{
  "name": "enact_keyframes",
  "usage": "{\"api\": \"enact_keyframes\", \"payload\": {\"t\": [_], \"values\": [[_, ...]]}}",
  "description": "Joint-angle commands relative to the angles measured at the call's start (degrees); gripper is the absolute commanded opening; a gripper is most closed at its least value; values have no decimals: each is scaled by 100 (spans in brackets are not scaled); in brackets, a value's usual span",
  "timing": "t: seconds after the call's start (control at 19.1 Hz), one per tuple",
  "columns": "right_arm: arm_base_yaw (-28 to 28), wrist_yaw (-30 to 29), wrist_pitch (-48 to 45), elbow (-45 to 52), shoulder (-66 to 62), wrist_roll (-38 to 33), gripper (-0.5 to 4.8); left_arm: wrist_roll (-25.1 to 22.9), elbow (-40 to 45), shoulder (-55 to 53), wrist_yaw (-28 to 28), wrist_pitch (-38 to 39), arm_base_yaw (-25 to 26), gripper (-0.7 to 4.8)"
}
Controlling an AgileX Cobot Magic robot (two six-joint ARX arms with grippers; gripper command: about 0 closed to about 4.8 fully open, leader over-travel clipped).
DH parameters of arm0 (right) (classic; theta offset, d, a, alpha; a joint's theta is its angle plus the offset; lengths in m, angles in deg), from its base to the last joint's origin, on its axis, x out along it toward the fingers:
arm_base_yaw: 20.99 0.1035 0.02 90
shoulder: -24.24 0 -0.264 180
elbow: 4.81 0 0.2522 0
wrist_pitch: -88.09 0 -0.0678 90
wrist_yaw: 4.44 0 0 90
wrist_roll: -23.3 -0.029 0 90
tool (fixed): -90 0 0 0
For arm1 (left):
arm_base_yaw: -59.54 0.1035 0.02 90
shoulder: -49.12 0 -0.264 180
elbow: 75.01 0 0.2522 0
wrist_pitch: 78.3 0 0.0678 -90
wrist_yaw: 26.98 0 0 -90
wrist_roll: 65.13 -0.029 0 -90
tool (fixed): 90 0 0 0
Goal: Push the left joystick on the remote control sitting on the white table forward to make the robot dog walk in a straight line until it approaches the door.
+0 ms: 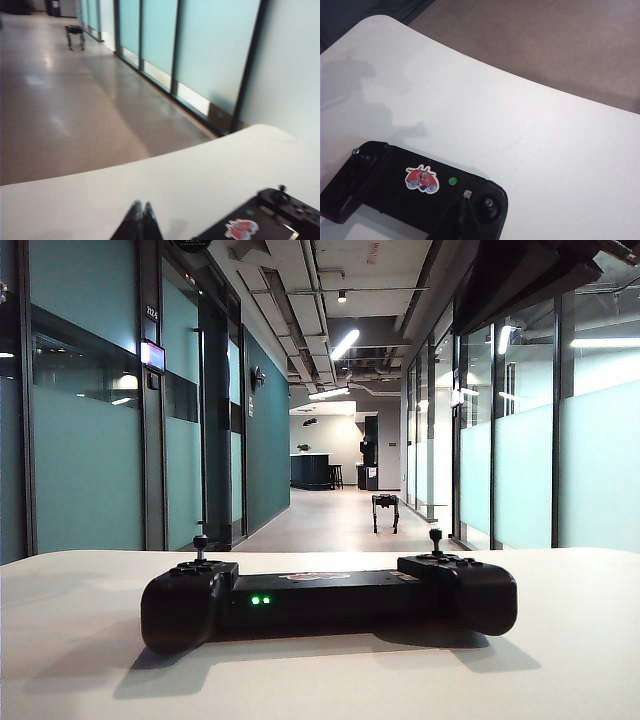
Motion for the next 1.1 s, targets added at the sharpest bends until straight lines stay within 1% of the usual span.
{"api": "enact_keyframes", "payload": {"t": [0.05,0.26,0.42,0.52,0.58,0.63,0.73,0.94,1.1], "values": [[2,-11,-103,-31,13,22,-5,0,151,245,-22,-177,260,-5],[2,-11,-103,-31,13,22,-5,-9,267,647,24,-151,1110,-5],[2,-9,-103,-31,13,22,-6,-31,295,820,20,57,1812,-5],[4,-11,-103,-31,13,22,-5,-52,310,820,17,153,2098,-5],[4,-9,-101,-31,13,22,-5,-173,348,820,22,142,2205,-5],[4,-11,-103,-31,13,22,-6,-258,402,820,17,142,2275,-5],[4,-9,-101,-31,13,22,-6,-271,522,820,13,122,2347,-5],[4,-9,-101,-31,13,22,-6,-286,772,820,-125,-125,2328,-5],[4,-9,-101,-31,13,22,-6,-286,953,820,-188,-358,2203,-5]]}}
